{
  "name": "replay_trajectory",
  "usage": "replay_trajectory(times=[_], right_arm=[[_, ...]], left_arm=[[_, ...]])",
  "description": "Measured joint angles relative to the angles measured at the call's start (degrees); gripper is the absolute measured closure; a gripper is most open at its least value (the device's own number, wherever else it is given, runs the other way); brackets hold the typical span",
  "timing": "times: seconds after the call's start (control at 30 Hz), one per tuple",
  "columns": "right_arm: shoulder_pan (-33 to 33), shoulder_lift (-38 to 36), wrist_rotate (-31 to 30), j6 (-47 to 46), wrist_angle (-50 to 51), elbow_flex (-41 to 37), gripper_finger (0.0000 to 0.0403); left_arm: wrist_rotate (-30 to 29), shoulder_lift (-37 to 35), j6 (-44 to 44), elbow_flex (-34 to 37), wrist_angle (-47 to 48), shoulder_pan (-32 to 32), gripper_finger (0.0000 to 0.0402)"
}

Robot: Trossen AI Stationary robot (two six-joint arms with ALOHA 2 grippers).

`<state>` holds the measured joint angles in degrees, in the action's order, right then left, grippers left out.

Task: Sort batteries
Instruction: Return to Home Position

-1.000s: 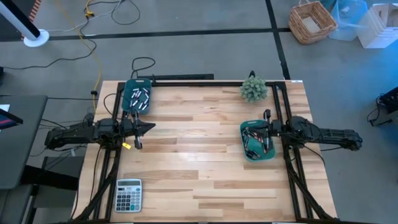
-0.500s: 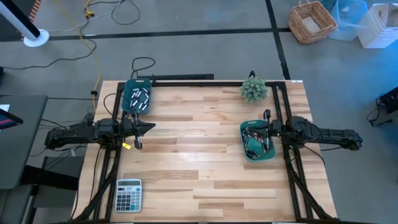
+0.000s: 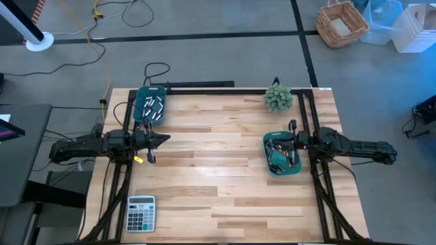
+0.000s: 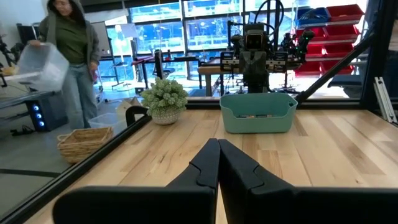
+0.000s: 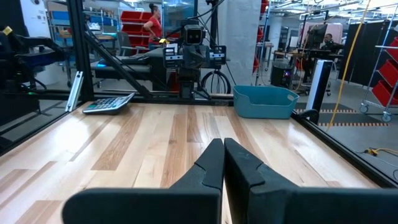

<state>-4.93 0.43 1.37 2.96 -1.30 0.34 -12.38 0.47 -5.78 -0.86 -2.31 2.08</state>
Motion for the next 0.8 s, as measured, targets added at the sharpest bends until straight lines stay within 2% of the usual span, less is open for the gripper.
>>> replay_trajectory(times=[0.8], right_arm=[[0.0, 0.0, 0.0, 0.0, 0.0, 0.0, 0.0377]], left_arm=[[0.0, 0.0, 0.0, 0.0, 0.0, -0.8, 0.0401]])
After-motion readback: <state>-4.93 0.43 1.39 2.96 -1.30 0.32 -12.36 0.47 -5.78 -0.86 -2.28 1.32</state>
